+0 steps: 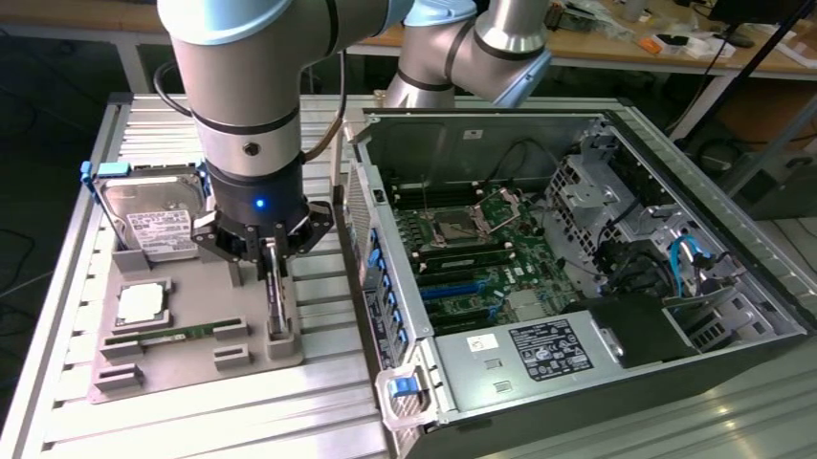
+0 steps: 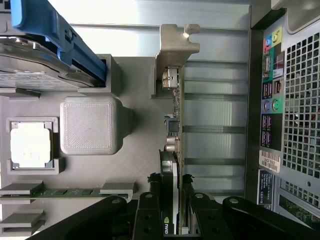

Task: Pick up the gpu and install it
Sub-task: 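Pick up the gpu and move the gpu toward the slot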

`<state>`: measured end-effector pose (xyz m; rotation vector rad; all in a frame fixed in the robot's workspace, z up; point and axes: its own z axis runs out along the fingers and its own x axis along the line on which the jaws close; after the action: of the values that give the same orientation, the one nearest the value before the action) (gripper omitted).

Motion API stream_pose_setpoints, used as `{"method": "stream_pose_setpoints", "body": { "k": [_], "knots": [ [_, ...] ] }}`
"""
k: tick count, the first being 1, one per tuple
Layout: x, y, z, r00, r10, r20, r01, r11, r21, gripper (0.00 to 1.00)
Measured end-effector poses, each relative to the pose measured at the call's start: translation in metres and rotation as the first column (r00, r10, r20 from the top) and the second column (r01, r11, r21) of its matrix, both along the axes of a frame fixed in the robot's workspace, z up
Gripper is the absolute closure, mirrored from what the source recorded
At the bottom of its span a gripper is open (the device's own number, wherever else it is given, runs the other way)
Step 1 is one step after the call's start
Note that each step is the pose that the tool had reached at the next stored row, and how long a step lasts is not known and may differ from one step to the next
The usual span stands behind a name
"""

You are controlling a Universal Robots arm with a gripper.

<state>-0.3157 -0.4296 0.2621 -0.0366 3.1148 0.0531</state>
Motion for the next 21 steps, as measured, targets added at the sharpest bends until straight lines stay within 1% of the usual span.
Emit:
{"method": "stream_pose_setpoints", "body": {
  "k": [4,13,21],
  "knots": [
    [0.0,0.0,0.0008,1.0,0.0,-0.0004,0.0,1.0,-0.0004,0.73],
    [0.0,0.0,0.0114,1.0,0.0,-0.0001,0.0,1.0,-0.0001,0.73],
    [0.0,0.0,0.0158,1.0,0.0,0.0002,0.0,1.0,0.0001,0.73]
  ]
}}
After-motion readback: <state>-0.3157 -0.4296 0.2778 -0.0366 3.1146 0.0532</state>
